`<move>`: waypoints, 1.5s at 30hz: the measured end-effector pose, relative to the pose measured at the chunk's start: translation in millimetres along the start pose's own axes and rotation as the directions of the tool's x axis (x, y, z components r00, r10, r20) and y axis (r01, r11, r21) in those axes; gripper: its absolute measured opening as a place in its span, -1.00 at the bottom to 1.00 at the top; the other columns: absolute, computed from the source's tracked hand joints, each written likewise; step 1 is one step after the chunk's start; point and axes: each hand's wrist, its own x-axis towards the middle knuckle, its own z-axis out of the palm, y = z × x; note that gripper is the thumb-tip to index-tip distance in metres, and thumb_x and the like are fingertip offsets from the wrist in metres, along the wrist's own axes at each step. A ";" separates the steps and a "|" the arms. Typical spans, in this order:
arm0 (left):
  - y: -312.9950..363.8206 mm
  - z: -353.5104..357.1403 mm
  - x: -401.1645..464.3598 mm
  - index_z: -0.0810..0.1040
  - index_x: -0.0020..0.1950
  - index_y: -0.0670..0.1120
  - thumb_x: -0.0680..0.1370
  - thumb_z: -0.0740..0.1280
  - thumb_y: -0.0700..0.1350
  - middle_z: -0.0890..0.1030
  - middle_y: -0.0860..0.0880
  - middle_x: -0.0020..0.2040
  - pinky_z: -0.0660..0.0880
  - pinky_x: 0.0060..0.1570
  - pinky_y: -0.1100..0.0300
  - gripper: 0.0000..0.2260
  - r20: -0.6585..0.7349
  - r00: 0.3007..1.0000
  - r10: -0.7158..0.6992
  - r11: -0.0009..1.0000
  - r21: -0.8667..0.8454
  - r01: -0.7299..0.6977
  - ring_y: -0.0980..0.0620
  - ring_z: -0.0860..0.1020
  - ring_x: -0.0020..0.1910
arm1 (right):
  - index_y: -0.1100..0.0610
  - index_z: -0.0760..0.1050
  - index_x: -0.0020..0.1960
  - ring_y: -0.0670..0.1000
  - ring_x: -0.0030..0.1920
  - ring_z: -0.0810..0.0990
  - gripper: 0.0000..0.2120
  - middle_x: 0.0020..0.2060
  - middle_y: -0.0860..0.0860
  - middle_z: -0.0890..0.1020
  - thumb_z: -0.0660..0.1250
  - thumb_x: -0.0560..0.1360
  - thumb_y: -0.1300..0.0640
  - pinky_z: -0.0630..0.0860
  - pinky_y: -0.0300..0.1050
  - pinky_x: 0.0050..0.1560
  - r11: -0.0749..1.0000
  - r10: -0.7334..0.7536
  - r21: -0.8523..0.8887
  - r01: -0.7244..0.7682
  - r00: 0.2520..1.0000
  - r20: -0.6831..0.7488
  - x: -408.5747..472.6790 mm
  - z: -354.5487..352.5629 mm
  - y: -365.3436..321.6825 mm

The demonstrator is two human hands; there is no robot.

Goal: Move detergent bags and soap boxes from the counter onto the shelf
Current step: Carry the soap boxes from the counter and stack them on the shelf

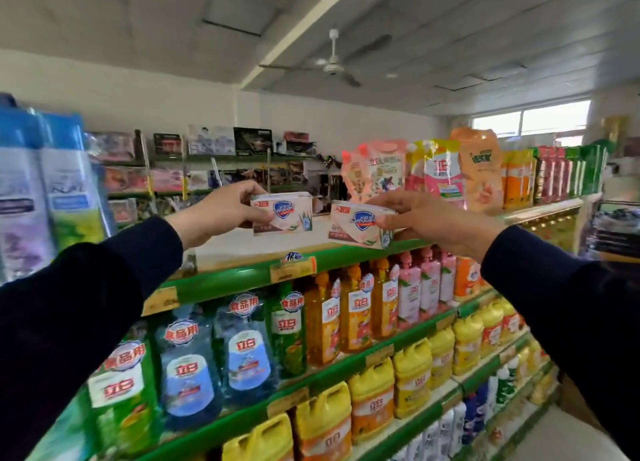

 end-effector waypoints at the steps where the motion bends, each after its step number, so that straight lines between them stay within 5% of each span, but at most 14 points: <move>1: -5.5 -4.5 -0.3 0.56 0.13 -0.13 0.52 0.52 -0.13 0.72 -0.06 0.05 0.66 0.07 0.02 -0.74 -0.009 1.000 -0.015 1.000 0.023 0.015 -0.04 0.71 0.02 | -0.13 0.61 0.19 -0.11 0.00 0.74 -0.73 0.04 -0.15 0.74 0.45 0.54 0.15 0.68 -0.16 -0.04 1.000 -0.009 0.012 0.009 1.000 0.015 9.2 5.4 -1.4; 5: -23.3 -24.7 -3.3 0.56 0.11 -0.09 0.51 0.52 -0.07 0.68 0.00 0.03 0.62 -0.03 0.06 -0.76 -0.063 0.996 -0.055 0.976 0.206 0.067 -0.02 0.67 -0.01 | -0.07 0.60 0.26 -0.07 0.08 0.71 -0.73 0.09 -0.13 0.72 0.41 0.58 0.14 0.65 -0.09 0.10 0.997 -0.073 0.004 0.073 0.992 0.100 56.8 30.1 -7.1; 9: -36.2 -38.7 -3.7 0.55 0.06 0.00 0.51 0.52 0.03 0.60 0.09 0.06 0.38 -0.15 0.19 -0.77 -0.055 0.996 -0.069 0.916 0.391 0.085 0.06 0.55 0.05 | -0.07 0.59 0.24 -0.08 0.05 0.72 -0.74 0.05 -0.14 0.74 0.39 0.60 0.16 0.67 -0.14 0.02 0.988 -0.153 0.047 0.148 0.976 0.153 97.2 42.3 -11.1; 15: -58.6 -50.3 -3.7 0.54 0.05 0.11 0.45 0.55 0.11 0.55 0.13 0.14 0.43 0.12 -0.01 -0.72 -0.047 0.983 -0.179 0.879 0.440 0.181 0.09 0.51 0.13 | -0.06 0.57 0.26 -0.01 0.09 0.71 -0.72 0.11 -0.03 0.72 0.40 0.59 0.18 0.64 0.02 0.16 0.968 -0.246 0.080 0.239 0.964 0.099 149.0 74.9 -13.1; 19: -66.7 -52.2 -4.5 0.50 0.05 0.19 0.43 0.55 0.13 0.52 0.12 0.09 0.38 -0.11 0.16 -0.70 -0.035 0.972 -0.234 0.866 0.447 0.225 0.17 0.48 0.04 | -0.18 0.53 0.22 -0.08 0.08 0.67 -0.72 0.11 -0.13 0.68 0.42 0.58 0.11 0.58 -0.16 -0.06 0.949 -0.316 0.014 0.316 0.946 0.065 173.0 106.7 -16.2; 22: -68.1 -48.6 -1.6 0.47 0.06 0.16 0.44 0.55 0.10 0.50 0.13 -0.03 0.35 -0.21 0.19 -0.68 -0.059 0.977 -0.206 0.841 0.499 0.208 0.17 0.48 -0.06 | -0.08 0.52 0.29 -0.07 0.05 0.68 -0.69 0.13 -0.08 0.67 0.42 0.58 0.12 0.65 -0.04 0.03 0.945 -0.327 0.038 0.326 0.943 0.066 188.7 129.3 -17.2; 23: -68.6 -47.5 -0.4 0.47 0.09 0.14 0.45 0.55 0.09 0.52 0.08 -0.01 0.36 -0.20 0.19 -0.67 -0.051 0.975 -0.216 0.839 0.502 0.212 0.11 0.52 -0.03 | -0.07 0.52 0.28 -0.07 0.05 0.68 -0.70 0.11 -0.09 0.67 0.42 0.58 0.13 0.65 -0.02 0.06 0.944 -0.331 0.044 0.328 0.941 0.070 192.6 135.3 -17.2; 24: -69.3 -47.1 0.5 0.48 0.14 0.12 0.46 0.54 0.08 0.53 -0.10 0.21 0.39 -0.13 0.18 -0.65 -0.036 0.969 -0.244 0.843 0.486 0.230 0.02 0.54 0.04 | -0.07 0.52 0.27 -0.08 0.05 0.67 -0.71 0.10 -0.10 0.66 0.42 0.58 0.13 0.64 -0.03 0.06 0.942 -0.336 0.044 0.333 0.939 0.077 196.1 140.6 -17.6; 26: -69.4 -47.9 -0.1 0.51 0.26 0.08 0.46 0.55 0.08 0.39 0.17 0.18 0.37 0.12 0.14 -0.57 -0.011 0.952 -0.306 0.852 0.444 0.279 -0.01 0.49 0.21 | -0.07 0.52 0.29 -0.08 0.06 0.65 -0.70 0.12 -0.10 0.65 0.41 0.58 0.13 0.62 -0.04 0.06 0.941 -0.337 0.035 0.335 0.935 0.106 201.9 148.5 -18.7; 31: -69.5 -54.6 -0.5 0.56 0.22 0.13 0.42 0.58 0.11 0.36 0.04 0.55 0.25 0.33 0.10 -0.58 -0.047 0.928 -0.369 0.836 0.419 0.354 -0.04 0.32 0.50 | -0.04 0.50 0.37 -0.01 0.13 0.62 -0.65 0.18 -0.06 0.63 0.38 0.60 0.11 0.59 -0.08 0.07 0.960 -0.273 0.011 0.280 0.925 0.266 210.9 164.0 -21.0; 34: -69.2 -55.9 1.8 0.51 0.24 0.07 0.37 0.59 0.19 0.38 -0.02 0.50 0.32 0.42 -0.03 -0.47 -0.093 0.931 -0.352 0.771 0.535 0.345 -0.10 0.37 0.44 | -0.01 0.48 0.41 -0.10 0.01 0.58 -0.63 0.25 -0.03 0.59 0.36 0.62 0.14 0.49 -0.25 -0.13 0.958 -0.263 -0.027 0.285 0.915 0.305 214.0 173.0 -24.3; 39: -69.4 -54.3 -2.6 0.16 0.57 0.01 0.31 0.64 0.16 0.30 -0.04 0.57 0.32 0.47 -0.07 -0.02 -0.108 0.940 -0.322 0.817 0.470 0.334 -0.10 0.35 0.48 | 0.02 0.46 0.44 0.04 0.22 0.56 -0.65 0.30 -0.01 0.57 0.29 0.66 0.12 0.58 -0.02 0.19 0.966 -0.192 -0.078 0.246 0.886 0.422 216.5 184.4 -32.8; 45: -67.5 -51.2 -4.3 0.26 0.62 0.06 0.44 0.53 0.19 0.27 0.05 0.61 0.22 0.45 0.08 -0.18 -0.001 0.938 -0.347 0.795 0.530 0.295 -0.03 0.29 0.54 | 0.07 0.41 0.49 -0.06 0.05 0.61 -0.64 0.12 -0.01 0.64 0.10 0.73 0.09 0.57 -0.18 -0.06 0.990 -0.081 -0.056 0.133 0.834 0.546 210.5 198.1 -30.6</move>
